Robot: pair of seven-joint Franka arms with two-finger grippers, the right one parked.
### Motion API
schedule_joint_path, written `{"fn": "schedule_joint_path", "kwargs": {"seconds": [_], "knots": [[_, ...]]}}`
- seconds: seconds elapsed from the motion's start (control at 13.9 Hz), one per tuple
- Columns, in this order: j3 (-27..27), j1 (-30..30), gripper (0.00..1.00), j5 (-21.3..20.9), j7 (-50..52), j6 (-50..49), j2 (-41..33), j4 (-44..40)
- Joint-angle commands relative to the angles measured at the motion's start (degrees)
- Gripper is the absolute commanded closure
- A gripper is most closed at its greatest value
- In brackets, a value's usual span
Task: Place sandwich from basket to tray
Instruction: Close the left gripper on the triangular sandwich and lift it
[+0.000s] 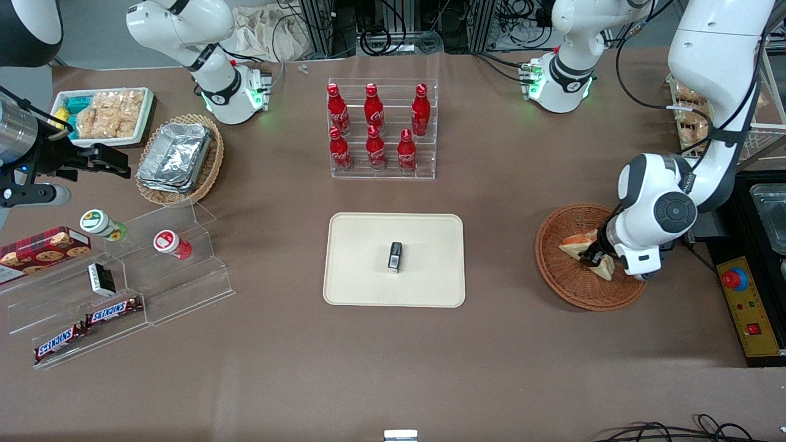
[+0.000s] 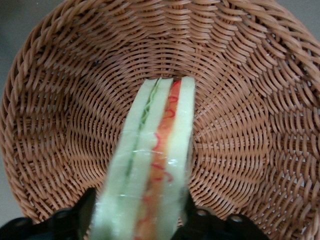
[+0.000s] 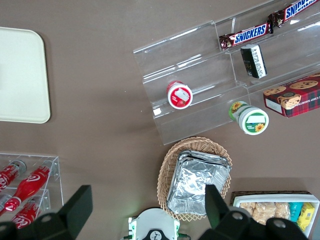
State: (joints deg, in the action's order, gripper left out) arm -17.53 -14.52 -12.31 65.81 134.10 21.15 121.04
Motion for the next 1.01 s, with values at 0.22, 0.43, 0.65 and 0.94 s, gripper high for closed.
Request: {"fn": "schedule_joint_path", "kwargs": {"seconds": [0.22, 0.43, 0.65, 0.94], "knots": [[-1.01, -0.24, 1.0, -2.54, 0.99, -6.87, -2.08, -4.82], [-3.63, 0.46, 1.0, -2.37, -3.22, -24.89, -1.82, -17.99], [-7.76, 0.9, 1.0, -2.02, -8.31, -34.5, -1.38, -29.17], [-17.25, 2.56, 1.0, -0.53, -20.97, -39.09, -0.24, -37.46]]}}
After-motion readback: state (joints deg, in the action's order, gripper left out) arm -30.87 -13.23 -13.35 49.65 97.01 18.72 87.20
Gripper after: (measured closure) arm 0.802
